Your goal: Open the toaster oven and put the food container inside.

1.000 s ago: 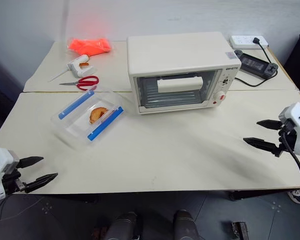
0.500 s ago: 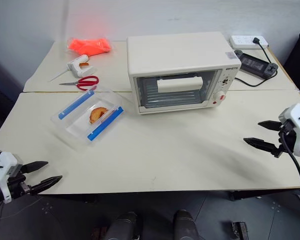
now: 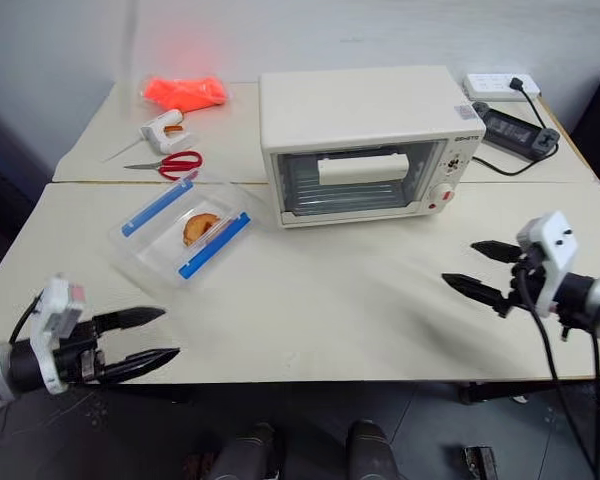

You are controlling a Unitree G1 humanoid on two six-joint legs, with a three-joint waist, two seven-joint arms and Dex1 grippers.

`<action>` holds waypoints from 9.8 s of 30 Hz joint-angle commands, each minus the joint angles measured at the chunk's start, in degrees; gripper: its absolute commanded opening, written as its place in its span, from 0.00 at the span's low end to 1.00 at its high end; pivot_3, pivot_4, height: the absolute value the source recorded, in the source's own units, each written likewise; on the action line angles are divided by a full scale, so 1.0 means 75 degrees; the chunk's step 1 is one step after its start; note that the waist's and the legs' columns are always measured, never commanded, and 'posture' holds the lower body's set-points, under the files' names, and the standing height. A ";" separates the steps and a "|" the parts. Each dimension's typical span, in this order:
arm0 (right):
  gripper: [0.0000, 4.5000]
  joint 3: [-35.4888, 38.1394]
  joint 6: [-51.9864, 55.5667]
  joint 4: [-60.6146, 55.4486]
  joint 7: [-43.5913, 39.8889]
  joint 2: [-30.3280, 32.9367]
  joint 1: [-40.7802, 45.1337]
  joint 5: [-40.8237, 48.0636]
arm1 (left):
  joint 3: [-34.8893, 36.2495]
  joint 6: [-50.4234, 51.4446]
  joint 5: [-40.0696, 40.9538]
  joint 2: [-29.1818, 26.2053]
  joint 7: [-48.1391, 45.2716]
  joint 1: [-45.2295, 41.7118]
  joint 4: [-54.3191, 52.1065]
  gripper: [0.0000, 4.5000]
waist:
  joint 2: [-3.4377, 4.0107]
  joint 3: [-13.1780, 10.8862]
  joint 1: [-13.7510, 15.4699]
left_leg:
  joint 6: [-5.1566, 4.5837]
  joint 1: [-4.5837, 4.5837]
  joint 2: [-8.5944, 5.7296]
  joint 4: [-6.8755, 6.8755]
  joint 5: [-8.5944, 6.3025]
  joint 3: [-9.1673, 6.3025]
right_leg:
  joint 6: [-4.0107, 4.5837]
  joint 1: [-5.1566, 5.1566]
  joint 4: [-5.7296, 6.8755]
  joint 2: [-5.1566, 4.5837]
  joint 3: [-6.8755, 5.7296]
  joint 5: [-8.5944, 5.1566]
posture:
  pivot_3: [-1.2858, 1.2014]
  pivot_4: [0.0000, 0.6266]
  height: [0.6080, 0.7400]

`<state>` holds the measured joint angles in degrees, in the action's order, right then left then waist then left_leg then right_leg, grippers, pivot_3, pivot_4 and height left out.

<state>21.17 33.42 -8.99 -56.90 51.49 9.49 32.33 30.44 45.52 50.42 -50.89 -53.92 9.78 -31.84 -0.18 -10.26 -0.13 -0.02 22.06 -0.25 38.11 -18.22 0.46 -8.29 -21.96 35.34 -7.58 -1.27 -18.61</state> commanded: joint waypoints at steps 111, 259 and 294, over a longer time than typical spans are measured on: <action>1.00 -0.0026 0.1336 -0.1801 -0.0250 0.1465 0.1879 0.2361 | 0.1857 0.6264 -0.2633 0.4100 0.4832 -0.4896 -0.2061 0.99 | -0.0033 -0.0019 0.0175 | -0.0027 0.0082 0.0008 0.0120 0.0016 0.0002 | -0.0036 -0.0051 0.0076 0.0082 0.0036 0.0039 | 0.52 0.24 1.00; 0.01 0.1522 0.2028 -0.6283 0.3609 0.0106 -0.4196 0.4272 | -0.7141 -0.2086 -0.3768 0.0352 -0.5016 -0.8310 0.4466 0.00 | -0.0124 -0.0035 0.0233 | -0.0076 0.0136 -0.0081 0.0132 0.0046 -0.0012 | -0.0068 -0.0066 0.0065 0.0017 0.0015 0.0067 | 0.52 0.24 1.00; 0.01 -0.2275 -0.0125 -0.1205 0.2512 -0.0797 0.0991 -0.0870 | -0.6266 -0.1523 -0.4591 0.3105 -0.1715 -0.8281 0.5272 0.00 | -0.0123 -0.0035 0.0181 | -0.0094 0.0146 -0.0113 0.0134 0.0041 -0.0011 | -0.0074 -0.0085 0.0077 0.0009 0.0015 0.0069 | 0.52 0.24 1.00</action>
<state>2.93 33.66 -17.52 -37.46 45.87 15.87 25.85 -17.80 34.35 15.86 -27.55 -66.92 -52.61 9.79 -1.11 -10.52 1.23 -0.72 23.15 -1.10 39.12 -17.91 0.39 -8.85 -22.60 35.91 -7.51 -1.15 -18.09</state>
